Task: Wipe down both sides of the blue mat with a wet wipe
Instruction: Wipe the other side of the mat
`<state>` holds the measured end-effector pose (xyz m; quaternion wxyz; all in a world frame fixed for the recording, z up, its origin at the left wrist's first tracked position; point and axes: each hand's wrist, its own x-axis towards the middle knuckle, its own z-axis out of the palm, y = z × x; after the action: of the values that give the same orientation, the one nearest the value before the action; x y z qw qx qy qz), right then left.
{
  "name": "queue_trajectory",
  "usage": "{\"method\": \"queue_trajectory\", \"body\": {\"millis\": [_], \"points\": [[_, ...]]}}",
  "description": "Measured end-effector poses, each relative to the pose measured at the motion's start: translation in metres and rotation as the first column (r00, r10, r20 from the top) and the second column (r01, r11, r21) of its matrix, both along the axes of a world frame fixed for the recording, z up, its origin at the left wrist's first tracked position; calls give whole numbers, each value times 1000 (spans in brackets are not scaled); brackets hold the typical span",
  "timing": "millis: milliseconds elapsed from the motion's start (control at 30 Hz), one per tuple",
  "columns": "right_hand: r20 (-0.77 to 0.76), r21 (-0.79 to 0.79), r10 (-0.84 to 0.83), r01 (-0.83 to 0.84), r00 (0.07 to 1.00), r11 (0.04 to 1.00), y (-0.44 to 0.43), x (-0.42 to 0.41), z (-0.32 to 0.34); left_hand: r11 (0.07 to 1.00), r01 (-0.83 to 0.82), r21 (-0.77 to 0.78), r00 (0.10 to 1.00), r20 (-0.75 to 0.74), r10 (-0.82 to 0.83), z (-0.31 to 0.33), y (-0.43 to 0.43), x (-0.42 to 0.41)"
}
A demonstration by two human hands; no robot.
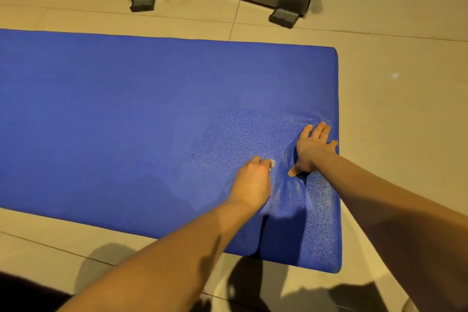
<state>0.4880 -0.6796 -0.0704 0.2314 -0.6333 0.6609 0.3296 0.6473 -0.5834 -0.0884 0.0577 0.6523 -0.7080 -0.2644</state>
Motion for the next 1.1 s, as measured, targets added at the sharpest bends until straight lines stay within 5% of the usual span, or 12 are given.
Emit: {"method": "queue_trajectory", "body": {"millis": [100,400,633,800,900,1100], "points": [[0,0,2,-2,1000,1000,0,0,0,998,53,-21,995,88,-51,1,-8,42],[37,-64,-14,16,999,998,5,-2,1,874,-482,-70,850,205,485,12,6,125],[139,-201,30,-1,990,980,44,-7,10,989,-144,-21,989,-42,143,7,23,17],[159,-81,102,-90,982,993,104,-2,15,989,142,-52,988,72,-138,4,20,7],[121,-78,132,-123,984,989,121,5,11,996,88,-28,993,84,-86,3,12,37],[75,-107,157,-149,985,983,123,10,4,955,-272,-116,923,249,294,1,27,135]]}}
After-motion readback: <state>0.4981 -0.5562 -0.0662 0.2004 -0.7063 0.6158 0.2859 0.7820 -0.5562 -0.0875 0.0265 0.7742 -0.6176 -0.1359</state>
